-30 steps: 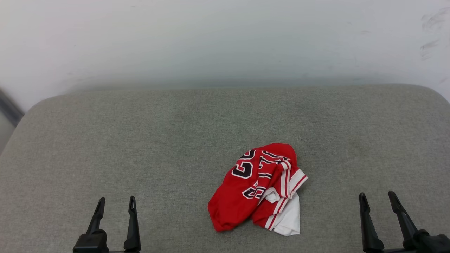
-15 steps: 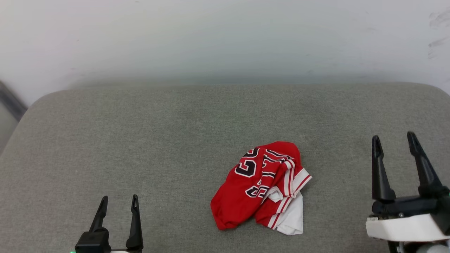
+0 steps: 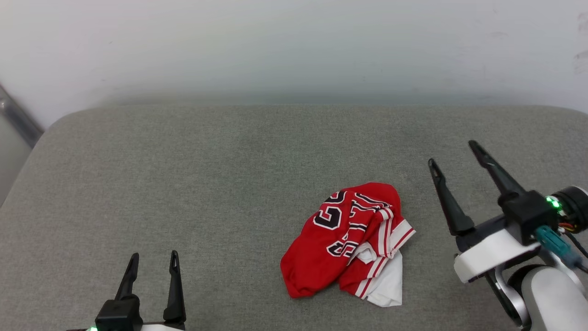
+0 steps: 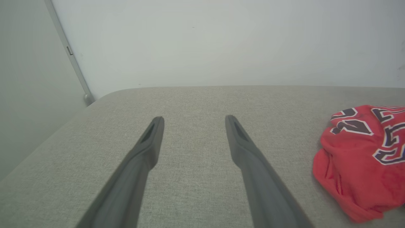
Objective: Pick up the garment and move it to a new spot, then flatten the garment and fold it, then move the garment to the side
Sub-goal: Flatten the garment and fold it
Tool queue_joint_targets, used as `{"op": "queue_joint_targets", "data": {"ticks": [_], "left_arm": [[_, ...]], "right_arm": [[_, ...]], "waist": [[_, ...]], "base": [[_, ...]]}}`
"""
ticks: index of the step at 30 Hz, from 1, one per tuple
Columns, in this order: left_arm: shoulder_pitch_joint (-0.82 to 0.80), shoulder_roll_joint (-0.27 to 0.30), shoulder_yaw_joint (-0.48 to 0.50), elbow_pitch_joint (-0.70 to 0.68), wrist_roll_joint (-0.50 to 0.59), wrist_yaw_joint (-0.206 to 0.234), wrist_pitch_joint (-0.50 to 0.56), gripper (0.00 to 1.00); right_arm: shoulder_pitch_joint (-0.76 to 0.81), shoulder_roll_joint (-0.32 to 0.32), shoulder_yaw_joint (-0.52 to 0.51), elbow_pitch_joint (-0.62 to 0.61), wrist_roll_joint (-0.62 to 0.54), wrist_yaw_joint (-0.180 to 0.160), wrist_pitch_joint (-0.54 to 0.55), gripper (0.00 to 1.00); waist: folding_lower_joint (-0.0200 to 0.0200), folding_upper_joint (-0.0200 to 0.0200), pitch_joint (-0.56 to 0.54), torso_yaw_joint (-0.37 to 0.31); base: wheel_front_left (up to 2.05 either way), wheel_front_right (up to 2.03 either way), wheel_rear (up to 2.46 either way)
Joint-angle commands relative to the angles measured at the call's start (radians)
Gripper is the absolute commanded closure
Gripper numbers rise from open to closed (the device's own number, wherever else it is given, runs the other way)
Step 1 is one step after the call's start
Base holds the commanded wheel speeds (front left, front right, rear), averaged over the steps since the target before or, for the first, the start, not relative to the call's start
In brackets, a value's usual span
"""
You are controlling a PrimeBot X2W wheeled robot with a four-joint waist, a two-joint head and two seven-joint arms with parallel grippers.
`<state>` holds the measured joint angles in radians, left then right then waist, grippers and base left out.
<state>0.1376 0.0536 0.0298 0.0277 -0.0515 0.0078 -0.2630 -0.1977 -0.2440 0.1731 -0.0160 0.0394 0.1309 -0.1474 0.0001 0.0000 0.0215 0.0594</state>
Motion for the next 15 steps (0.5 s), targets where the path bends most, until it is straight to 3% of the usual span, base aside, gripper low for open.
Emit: {"op": "queue_joint_targets", "data": {"ticks": [1, 9, 14, 15], "left_arm": [[-0.001, -0.002, 0.000, -0.001, -0.005, 0.001, -0.003, 0.00], [-0.026, -0.003, -0.005, -0.001, -0.012, -0.002, -0.003, 0.00], [-0.051, -0.004, -0.012, 0.001, -0.020, -0.004, -0.003, 0.00], [-0.051, -0.004, -0.012, 0.001, -0.020, -0.004, -0.003, 0.00]], "right_arm": [[-0.030, -0.046, 0.053, 0.015, 0.041, 0.000, 0.076, 0.00], [-0.132, -0.296, 0.360, -0.023, 0.285, 0.000, 0.439, 0.00], [-0.211, -0.394, 0.515, -0.046, 0.412, 0.000, 0.648, 0.00], [-0.211, -0.394, 0.515, -0.046, 0.412, 0.000, 0.648, 0.00]], "waist": [[-0.0001, 0.0000, 0.003, -0.002], [-0.0001, 0.0000, 0.035, -0.012], [-0.0001, 0.0000, 0.067, -0.009], [-0.0001, 0.0000, 0.067, -0.009]], "base": [[0.00, 0.00, 0.00], [0.00, 0.00, 0.00], [0.00, 0.00, 0.00], [0.00, 0.00, 0.00]]}}
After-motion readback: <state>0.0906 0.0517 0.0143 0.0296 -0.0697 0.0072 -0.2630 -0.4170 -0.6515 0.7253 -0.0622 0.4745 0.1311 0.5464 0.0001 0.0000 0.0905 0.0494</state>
